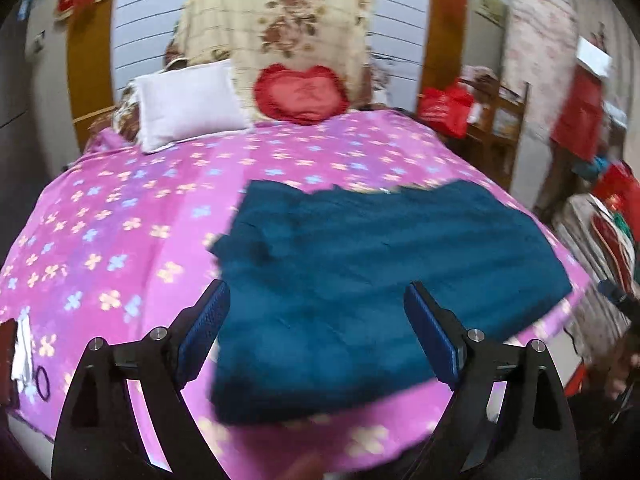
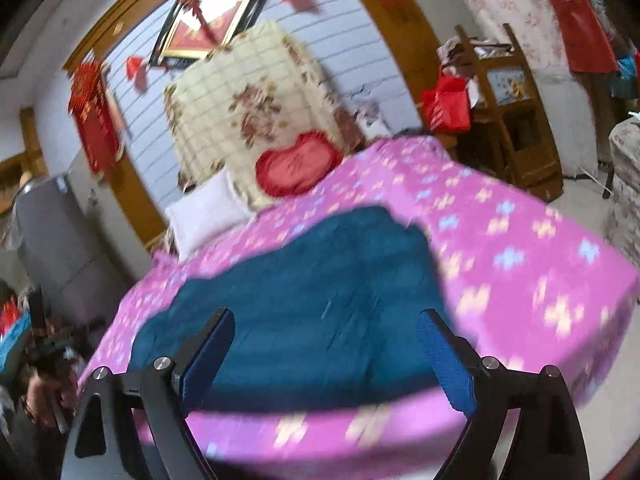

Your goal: Fold large clothes

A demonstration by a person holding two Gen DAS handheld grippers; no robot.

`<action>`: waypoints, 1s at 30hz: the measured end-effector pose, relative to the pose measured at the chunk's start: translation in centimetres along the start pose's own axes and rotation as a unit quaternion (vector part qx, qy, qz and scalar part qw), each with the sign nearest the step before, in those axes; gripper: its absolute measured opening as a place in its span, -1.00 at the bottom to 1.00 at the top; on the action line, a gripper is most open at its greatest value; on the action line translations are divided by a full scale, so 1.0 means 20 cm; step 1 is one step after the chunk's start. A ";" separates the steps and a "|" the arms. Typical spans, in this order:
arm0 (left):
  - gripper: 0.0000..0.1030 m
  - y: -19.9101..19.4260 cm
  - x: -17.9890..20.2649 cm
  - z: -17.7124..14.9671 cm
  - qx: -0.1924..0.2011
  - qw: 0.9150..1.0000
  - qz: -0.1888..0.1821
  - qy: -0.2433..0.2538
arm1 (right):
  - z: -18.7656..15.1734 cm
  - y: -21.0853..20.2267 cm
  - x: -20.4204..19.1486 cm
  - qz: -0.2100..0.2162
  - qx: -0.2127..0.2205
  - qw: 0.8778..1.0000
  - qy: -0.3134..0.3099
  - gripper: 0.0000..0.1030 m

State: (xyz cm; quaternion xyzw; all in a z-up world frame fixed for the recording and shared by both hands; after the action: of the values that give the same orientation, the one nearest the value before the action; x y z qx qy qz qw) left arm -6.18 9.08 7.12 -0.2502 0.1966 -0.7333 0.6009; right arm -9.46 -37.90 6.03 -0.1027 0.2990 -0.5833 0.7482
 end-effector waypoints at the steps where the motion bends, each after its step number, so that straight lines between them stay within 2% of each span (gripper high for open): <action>1: 0.72 -0.02 0.04 -0.02 0.004 1.000 -0.003 0.002 | -0.05 -0.02 -0.05 -0.011 -0.010 1.000 -0.013 0.76; 5: 0.72 -0.11 0.18 -0.07 0.021 1.000 -0.002 0.001 | -0.17 -0.10 -0.18 -0.029 -0.032 0.997 -0.061 0.76; 7: 0.73 -0.15 0.22 -0.09 0.028 0.999 -0.021 -0.018 | -0.20 -0.17 -0.22 -0.039 -0.027 0.996 -0.081 0.76; 11: 0.73 -0.18 0.24 -0.11 0.010 0.999 -0.026 -0.040 | -0.20 -0.30 -0.26 -0.054 -0.011 0.994 -0.095 0.76; 18: 0.73 -0.23 0.38 -0.23 -0.031 0.999 0.019 -0.003 | -0.19 -0.43 -0.35 -0.071 -0.003 0.993 -0.097 0.76; 22: 0.73 -0.25 0.43 -0.30 -0.048 0.999 0.005 -0.013 | -0.18 -0.50 -0.44 -0.064 0.006 0.991 -0.114 0.76; 30: 0.73 -0.32 0.41 -0.34 -0.044 0.999 -0.001 -0.029 | -0.20 -0.60 -0.62 -0.059 0.025 0.983 -0.172 0.76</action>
State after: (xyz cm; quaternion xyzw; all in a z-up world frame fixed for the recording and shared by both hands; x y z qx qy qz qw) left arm -16.62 2.28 6.52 -0.2977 0.2104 -0.7168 0.5944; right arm -23.18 -29.04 12.85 -0.1997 0.1446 -0.6077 0.7549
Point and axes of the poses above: each gripper's, at about its wrist camera, not at the fingertips, and y roughly the way its jaws point, x to its right, z to its top, the point moved 4 cm from there along y, roughly the way its jaws point, and after that the axes turned 5 degrees about -z, right-handed, at the moved point
